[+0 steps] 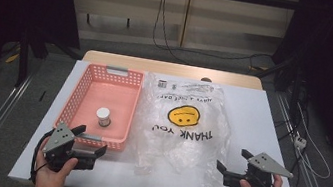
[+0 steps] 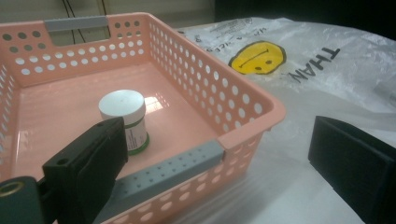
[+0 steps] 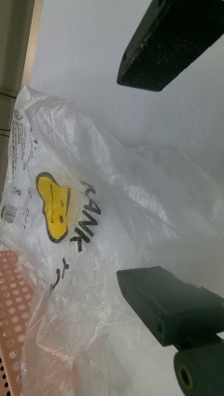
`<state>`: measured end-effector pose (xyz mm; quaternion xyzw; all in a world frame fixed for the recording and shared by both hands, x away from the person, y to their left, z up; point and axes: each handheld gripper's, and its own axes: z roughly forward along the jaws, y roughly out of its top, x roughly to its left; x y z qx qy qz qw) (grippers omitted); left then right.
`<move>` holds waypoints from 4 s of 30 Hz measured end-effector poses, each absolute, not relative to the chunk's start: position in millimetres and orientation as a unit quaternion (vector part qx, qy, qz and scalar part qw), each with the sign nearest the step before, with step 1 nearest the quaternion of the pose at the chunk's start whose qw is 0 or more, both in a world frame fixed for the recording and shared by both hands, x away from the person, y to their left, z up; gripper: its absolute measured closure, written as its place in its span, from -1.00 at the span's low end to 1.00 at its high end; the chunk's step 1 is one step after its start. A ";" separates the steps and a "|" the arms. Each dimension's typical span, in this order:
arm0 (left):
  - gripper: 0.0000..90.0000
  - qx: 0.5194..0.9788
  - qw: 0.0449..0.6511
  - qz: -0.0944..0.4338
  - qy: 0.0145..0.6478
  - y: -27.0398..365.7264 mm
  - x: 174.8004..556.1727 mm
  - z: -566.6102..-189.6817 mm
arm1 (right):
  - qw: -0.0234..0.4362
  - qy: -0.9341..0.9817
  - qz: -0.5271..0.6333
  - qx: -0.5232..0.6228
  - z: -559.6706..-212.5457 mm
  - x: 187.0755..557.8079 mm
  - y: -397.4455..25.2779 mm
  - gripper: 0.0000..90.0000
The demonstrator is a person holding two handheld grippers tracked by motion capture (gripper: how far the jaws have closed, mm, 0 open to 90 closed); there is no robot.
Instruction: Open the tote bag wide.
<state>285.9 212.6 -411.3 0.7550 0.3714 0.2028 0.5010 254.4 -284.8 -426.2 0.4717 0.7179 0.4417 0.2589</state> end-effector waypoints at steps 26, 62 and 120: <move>-0.89 0.756 0.505 0.201 0.363 210.6 288.8 -411.4 | 0.203 0.781 0.440 0.394 -401.2 268.5 -231.8 -0.90; -0.86 0.765 0.505 0.196 0.348 207.0 290.3 -411.9 | 0.084 0.887 0.294 0.347 -450.6 309.5 -162.0 -0.16; -0.86 0.773 0.499 0.195 0.340 206.0 291.9 -413.3 | 0.050 0.847 0.349 0.398 -415.8 327.8 -184.9 1.00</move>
